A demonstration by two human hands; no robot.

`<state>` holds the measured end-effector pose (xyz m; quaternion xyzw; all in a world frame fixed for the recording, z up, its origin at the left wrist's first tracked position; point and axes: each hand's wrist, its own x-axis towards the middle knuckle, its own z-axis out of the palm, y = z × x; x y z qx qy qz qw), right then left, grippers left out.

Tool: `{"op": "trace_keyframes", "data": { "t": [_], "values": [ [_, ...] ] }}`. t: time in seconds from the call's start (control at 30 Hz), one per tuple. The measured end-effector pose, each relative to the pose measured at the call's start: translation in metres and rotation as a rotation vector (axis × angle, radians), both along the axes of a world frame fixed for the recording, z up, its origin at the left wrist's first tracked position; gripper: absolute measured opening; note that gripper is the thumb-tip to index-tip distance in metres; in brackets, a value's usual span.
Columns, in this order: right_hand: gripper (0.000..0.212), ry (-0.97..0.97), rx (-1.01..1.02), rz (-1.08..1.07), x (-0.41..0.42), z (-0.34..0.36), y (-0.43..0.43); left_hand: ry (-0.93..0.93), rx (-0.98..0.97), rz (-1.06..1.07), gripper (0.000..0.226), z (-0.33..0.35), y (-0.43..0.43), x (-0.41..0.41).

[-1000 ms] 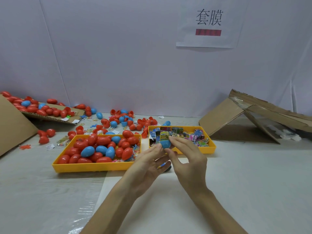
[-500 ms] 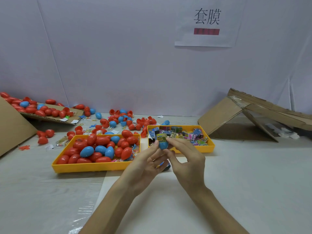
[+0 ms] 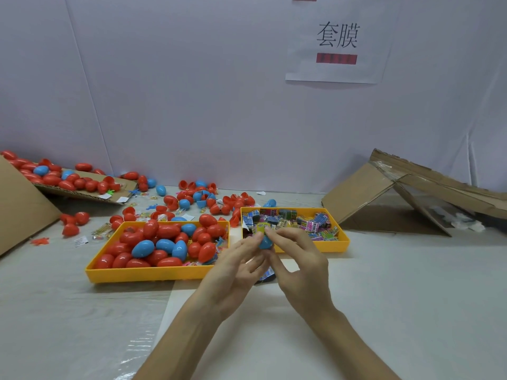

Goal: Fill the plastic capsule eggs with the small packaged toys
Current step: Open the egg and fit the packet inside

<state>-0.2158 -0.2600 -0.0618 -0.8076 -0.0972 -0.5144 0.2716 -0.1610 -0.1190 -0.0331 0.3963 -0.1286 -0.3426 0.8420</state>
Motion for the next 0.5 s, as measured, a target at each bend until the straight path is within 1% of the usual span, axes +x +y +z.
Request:
{"op": "trace_keyframes", "data": {
  "t": [0.2,0.33,0.5],
  "values": [
    [0.035,-0.016,0.031,0.014,0.0007,-0.0006,-0.0012,-0.034,-0.013,-0.022,0.026,0.0021,0.0012,0.0000],
    [0.031,-0.019,0.050,0.031,0.0001,-0.0009,-0.0020,-0.023,-0.014,-0.027,0.024,0.0002,0.0002,0.0013],
    [0.032,-0.019,0.053,0.012,0.0000,-0.0007,-0.0013,0.002,-0.028,-0.021,0.025,-0.0002,-0.0001,0.0010]
  ]
}}
